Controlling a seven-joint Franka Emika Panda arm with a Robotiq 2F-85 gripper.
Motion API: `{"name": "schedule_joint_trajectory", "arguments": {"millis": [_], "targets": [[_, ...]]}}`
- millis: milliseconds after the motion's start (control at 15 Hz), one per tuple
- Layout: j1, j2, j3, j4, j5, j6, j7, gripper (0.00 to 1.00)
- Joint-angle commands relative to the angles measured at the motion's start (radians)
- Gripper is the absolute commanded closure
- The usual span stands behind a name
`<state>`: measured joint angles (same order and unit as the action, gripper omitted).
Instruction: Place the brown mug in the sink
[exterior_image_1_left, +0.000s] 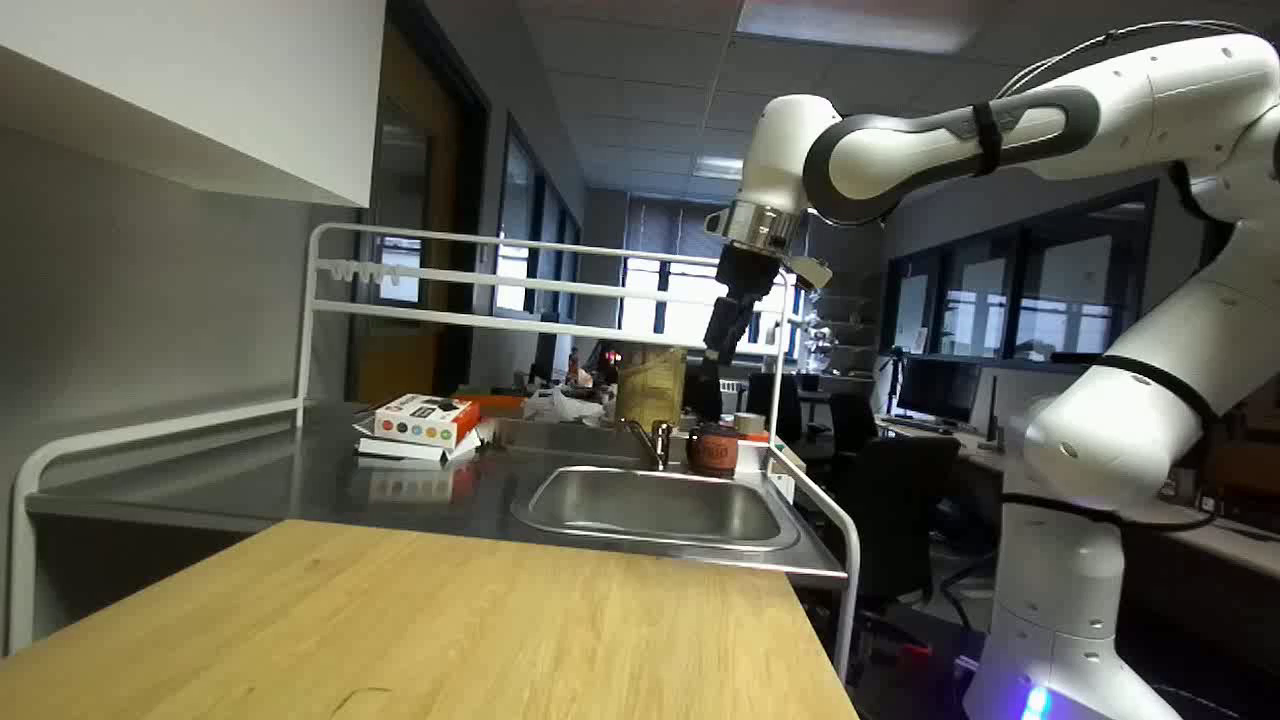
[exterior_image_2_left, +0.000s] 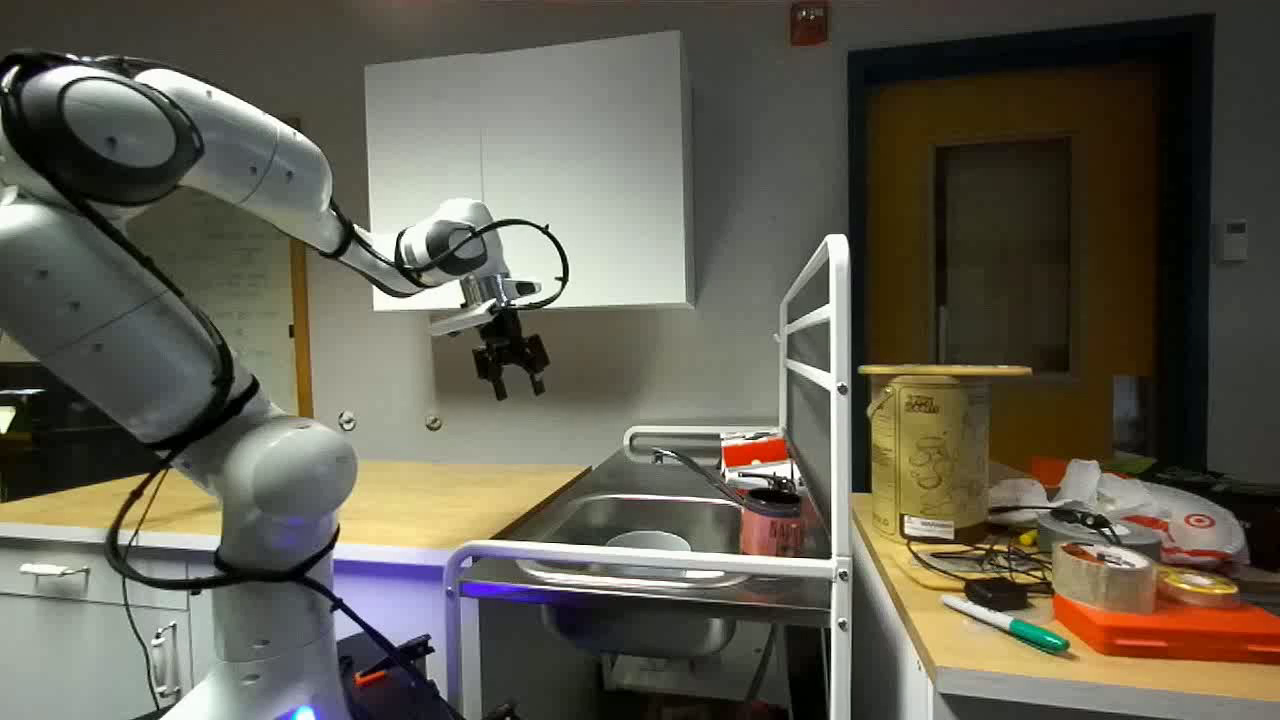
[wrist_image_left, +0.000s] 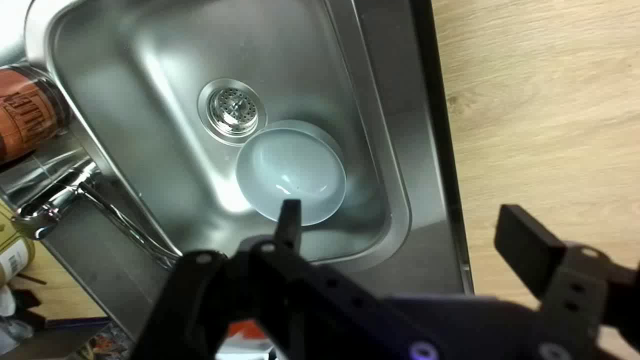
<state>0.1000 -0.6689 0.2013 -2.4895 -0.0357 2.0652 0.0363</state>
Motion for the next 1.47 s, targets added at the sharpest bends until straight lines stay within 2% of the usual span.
{"name": "schedule_joint_trajectory", "arguments": {"millis": [0, 800, 1067, 1400], "targets": [[0.016, 0.003, -0.012, 0.002, -0.011, -0.001, 0.009, 0.00], [0.015, 0.006, -0.020, 0.004, -0.007, 0.005, 0.003, 0.00], [-0.012, 0.036, -0.048, 0.006, -0.029, 0.038, -0.007, 0.00], [-0.100, 0.085, -0.112, 0.028, -0.112, 0.116, -0.001, 0.00]]}}
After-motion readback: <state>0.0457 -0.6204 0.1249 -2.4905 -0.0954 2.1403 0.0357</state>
